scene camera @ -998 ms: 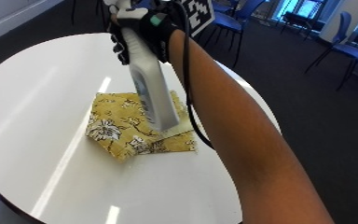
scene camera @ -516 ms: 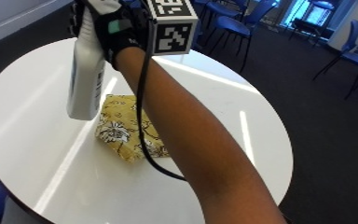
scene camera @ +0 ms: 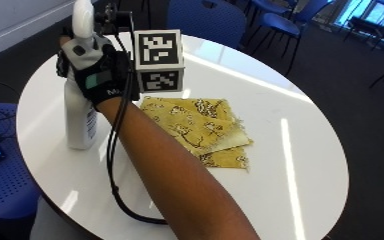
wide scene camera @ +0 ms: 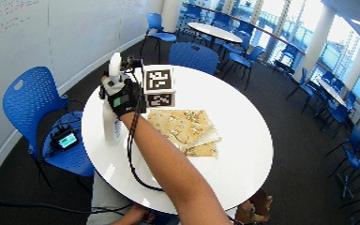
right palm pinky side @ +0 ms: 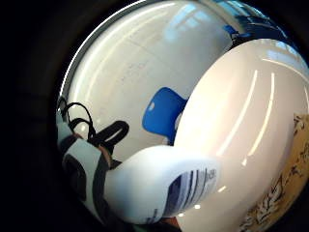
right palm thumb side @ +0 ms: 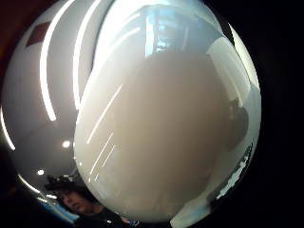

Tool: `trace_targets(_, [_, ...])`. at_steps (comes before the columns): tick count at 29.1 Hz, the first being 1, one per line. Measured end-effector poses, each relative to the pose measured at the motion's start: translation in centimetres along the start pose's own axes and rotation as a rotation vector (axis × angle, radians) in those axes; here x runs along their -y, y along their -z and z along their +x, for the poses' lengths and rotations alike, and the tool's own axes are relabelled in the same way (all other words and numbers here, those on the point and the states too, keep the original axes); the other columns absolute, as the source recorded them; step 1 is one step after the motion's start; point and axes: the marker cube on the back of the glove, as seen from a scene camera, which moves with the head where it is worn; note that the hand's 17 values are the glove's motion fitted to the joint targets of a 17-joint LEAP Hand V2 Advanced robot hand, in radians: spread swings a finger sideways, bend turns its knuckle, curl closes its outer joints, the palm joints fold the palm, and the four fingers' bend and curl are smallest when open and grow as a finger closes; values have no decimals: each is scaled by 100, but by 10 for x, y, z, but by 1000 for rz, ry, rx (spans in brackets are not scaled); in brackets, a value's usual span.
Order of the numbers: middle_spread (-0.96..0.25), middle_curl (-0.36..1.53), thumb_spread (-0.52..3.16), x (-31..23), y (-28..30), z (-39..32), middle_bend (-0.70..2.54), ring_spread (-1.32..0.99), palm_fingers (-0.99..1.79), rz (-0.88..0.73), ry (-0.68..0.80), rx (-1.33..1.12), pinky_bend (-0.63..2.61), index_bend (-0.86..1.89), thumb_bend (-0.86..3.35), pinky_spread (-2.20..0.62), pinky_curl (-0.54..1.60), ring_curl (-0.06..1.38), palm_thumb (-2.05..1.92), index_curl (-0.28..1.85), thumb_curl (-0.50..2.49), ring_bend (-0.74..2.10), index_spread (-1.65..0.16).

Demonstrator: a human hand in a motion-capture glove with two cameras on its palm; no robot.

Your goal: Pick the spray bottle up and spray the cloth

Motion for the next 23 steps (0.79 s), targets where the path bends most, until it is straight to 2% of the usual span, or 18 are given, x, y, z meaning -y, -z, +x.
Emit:
trace_targets(6, [-19, 53, 40, 10, -8, -10, 65, -20, 141, -30, 69, -54, 44, 39, -3, -29, 40, 47, 91, 59, 86, 70, -25])
trace_targets(23, [-20, 53, 39, 19, -9, -11, 66, -20, 141, -79, 0, -61, 45, 40, -3, -29, 41, 47, 90, 59, 86, 70, -25])
